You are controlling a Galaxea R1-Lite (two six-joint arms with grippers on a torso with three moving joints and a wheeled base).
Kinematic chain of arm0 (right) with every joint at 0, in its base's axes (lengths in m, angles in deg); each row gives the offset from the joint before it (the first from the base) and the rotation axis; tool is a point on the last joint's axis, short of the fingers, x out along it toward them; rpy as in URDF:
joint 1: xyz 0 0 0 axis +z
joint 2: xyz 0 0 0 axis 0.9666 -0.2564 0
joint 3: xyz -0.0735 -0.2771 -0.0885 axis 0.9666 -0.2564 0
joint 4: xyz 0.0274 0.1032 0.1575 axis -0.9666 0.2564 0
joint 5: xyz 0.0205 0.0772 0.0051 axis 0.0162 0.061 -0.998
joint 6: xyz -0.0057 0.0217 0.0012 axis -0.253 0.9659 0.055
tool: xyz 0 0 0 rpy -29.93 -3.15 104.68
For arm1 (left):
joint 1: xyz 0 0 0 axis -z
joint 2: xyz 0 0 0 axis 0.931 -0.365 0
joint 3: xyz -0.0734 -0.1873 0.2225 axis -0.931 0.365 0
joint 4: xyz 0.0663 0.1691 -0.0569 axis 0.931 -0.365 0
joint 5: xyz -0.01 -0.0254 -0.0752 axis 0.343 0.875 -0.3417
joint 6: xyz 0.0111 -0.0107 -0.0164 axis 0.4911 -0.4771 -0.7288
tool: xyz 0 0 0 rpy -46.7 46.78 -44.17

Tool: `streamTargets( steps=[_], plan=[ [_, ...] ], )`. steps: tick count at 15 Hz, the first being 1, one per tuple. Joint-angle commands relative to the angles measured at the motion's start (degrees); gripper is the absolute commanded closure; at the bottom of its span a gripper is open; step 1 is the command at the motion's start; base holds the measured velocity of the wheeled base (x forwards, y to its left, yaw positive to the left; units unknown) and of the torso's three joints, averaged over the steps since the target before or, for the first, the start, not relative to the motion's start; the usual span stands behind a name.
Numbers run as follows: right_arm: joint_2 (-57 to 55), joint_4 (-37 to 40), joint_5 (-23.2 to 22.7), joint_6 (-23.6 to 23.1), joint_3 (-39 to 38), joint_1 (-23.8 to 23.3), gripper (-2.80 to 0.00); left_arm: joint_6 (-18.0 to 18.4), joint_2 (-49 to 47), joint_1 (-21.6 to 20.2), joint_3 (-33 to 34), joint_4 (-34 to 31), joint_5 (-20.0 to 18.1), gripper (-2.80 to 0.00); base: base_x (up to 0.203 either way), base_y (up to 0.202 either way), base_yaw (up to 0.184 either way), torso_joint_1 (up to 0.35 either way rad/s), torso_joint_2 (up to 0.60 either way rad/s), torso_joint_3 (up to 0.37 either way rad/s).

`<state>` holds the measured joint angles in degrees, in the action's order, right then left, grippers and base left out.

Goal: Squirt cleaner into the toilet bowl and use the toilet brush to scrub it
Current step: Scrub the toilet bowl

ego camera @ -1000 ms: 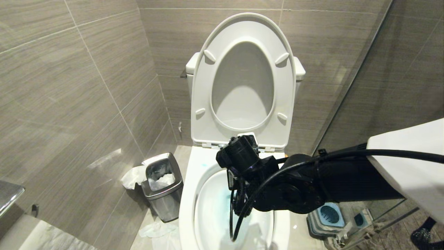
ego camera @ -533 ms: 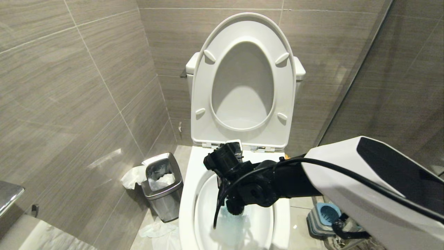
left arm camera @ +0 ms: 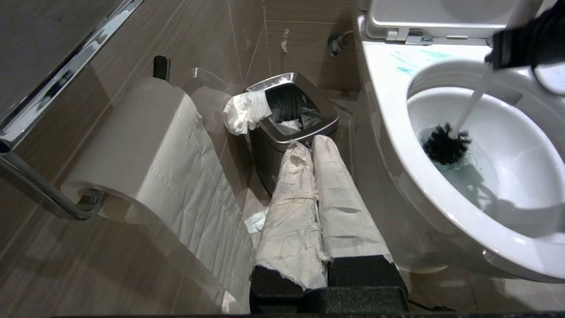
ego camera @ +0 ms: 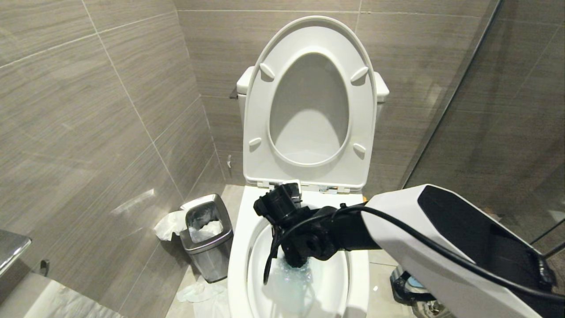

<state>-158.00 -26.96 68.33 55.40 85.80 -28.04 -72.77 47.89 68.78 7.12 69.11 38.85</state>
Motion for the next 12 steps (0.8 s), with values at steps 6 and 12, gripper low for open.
streamTargets(
  steps=[6, 12],
  plan=[
    [17.68, 2.04, 0.19, -2.29, -3.58, -0.18, 0.00, -0.02, -0.01, -0.01, 0.00, 0.01, 0.04, 0.00, 0.000, 0.000, 0.000, 0.000, 0.00, 0.000],
    [10.21, 1.86, 0.03, 2.33, -4.68, -0.69, 0.00, -0.02, -0.07, -0.01, 0.00, -0.04, 0.01, 0.00, 0.000, 0.000, 0.000, 0.000, 0.00, 0.000]
  ],
)
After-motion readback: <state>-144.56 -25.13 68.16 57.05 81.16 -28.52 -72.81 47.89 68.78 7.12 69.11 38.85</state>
